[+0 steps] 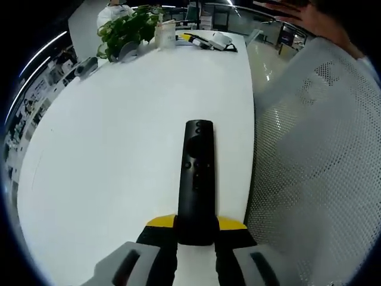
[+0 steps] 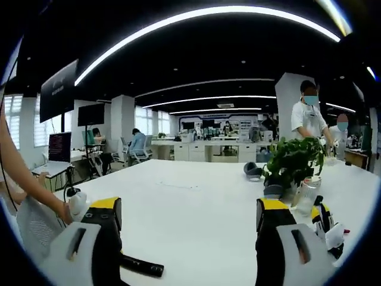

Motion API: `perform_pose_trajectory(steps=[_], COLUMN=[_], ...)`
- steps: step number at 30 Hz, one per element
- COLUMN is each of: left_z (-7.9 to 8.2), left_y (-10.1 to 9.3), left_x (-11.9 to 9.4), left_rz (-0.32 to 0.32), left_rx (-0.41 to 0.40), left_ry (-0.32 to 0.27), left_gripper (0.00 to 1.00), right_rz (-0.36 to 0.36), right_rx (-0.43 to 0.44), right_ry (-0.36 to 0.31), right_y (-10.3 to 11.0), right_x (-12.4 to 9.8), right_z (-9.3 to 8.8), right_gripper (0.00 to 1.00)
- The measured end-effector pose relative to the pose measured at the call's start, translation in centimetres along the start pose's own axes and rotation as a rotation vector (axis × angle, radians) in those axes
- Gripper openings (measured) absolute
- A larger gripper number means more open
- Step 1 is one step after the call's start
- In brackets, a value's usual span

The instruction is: Press the specified remote control buttons in sequence, fully releasing each button before pressing the next.

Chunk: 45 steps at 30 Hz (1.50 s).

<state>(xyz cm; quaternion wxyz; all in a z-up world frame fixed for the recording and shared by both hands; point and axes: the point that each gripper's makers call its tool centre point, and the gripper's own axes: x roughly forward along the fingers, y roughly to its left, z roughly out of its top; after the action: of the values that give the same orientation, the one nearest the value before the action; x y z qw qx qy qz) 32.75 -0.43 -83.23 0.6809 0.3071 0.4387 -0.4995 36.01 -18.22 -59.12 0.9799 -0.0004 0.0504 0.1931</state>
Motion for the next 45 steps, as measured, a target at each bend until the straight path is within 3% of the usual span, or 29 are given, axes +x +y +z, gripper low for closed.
perform_pose_trajectory(steps=[11,28,45], left_z=[0.6,1.8,2.8], left_y=[1.4,6.1,12.0], left_x=[-0.1,-0.5,-0.3], left_rz=[-0.007,0.012,0.053], left_rx=[0.031,0.097,0.153], left_ry=[0.059,0.091,0.112], left_gripper=[0.22,0.22,0.22], right_rz=[0.036,-0.004,-0.001], right_rx=[0.005,0.004,-0.024], right_ry=[0.080,0.109,0.157], right_y=[0.6,0.0,0.2], right_x=[0.3,0.1,0.4], right_z=[-1.4,-2.1,-2.9], right_gripper=[0.88,0.87,0.86])
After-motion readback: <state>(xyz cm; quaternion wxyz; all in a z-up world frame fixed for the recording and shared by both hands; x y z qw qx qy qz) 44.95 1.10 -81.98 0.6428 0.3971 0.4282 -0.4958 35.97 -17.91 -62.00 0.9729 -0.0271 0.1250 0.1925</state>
